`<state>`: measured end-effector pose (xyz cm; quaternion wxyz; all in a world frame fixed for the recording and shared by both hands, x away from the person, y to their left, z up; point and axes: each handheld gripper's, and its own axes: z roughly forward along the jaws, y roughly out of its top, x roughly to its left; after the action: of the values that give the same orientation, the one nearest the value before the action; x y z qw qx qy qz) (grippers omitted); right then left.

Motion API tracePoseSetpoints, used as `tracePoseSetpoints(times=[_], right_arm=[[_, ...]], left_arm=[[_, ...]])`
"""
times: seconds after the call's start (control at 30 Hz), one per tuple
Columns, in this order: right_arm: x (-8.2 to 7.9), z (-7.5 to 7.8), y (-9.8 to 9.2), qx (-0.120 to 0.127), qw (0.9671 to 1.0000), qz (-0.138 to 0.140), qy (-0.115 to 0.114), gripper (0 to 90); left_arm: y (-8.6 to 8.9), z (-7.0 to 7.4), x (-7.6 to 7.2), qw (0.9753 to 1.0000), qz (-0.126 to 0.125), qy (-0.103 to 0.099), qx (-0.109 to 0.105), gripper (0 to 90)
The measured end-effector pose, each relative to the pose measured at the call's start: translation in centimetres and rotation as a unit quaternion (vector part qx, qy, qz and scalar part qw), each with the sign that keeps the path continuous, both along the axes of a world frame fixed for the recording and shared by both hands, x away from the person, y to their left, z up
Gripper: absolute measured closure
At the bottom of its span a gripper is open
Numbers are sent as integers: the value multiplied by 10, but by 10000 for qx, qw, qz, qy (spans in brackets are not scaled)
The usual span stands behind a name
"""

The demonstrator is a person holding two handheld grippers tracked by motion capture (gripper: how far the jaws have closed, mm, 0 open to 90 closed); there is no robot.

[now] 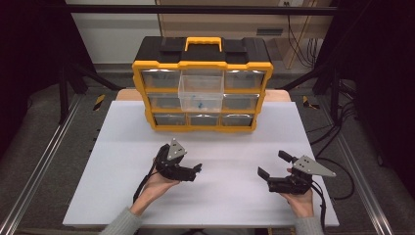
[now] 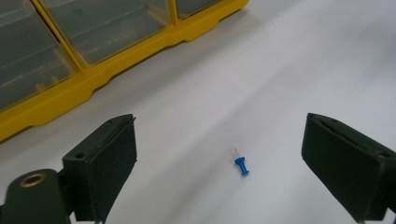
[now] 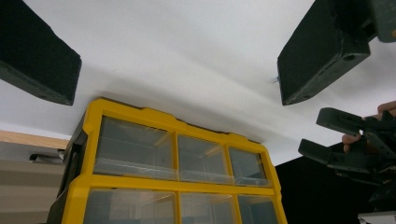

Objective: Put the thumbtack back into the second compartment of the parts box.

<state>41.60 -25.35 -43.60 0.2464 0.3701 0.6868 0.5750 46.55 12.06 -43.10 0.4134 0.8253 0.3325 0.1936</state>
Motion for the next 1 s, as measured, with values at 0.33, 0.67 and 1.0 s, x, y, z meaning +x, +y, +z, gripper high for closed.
tracePoseSetpoints(times=[0.33, 0.67, 1.0], right_arm=[[0, 0, 0, 3, 10000, 1, 2, 3], [0, 0, 0, 17, 10000, -10, 37, 3], [-1, 1, -1, 0, 10000, 5, 12, 3]], left_arm=[[-9, -13, 1, 9998, 43, 173, 124, 180], [-17, -25, 1, 9990, 58, 328, 285, 304], [-25, -37, 3, 9978, 179, 486, 424, 423]])
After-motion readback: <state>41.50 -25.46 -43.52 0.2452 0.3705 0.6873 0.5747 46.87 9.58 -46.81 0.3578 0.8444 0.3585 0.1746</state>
